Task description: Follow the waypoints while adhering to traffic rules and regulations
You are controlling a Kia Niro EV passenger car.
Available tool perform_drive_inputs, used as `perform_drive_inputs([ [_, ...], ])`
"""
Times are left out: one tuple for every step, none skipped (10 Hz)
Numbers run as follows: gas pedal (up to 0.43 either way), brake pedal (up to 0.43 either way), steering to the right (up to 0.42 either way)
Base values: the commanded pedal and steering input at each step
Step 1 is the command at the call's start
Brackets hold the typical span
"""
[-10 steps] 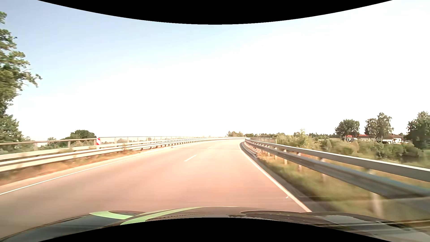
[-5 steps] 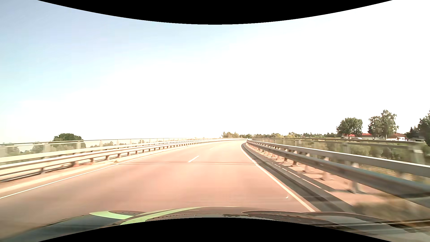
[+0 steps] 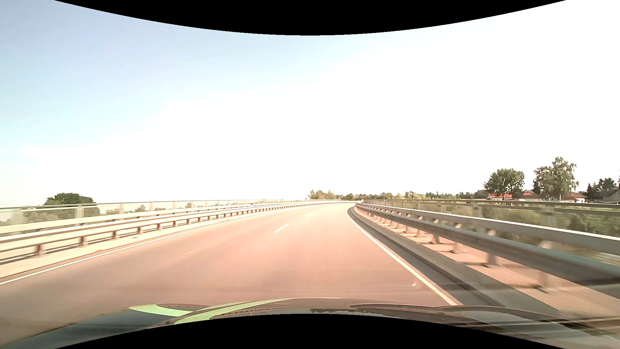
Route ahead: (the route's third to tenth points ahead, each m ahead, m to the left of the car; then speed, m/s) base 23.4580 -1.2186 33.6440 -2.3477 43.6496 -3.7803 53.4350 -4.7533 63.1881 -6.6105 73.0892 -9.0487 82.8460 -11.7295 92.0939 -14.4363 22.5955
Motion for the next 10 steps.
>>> perform_drive_inputs([
  [0.047, 0.000, 0.022],
  [0.047, 0.000, 0.023],
  [0.059, 0.000, 0.023],
  [0.067, 0.000, 0.023],
  [0.067, 0.000, 0.023],
  [0.087, 0.000, 0.023],
  [0.098, 0.000, 0.023],
  [0.110, 0.000, 0.023],
  [0.110, 0.000, 0.023],
  [0.118, 0.000, 0.022],
])
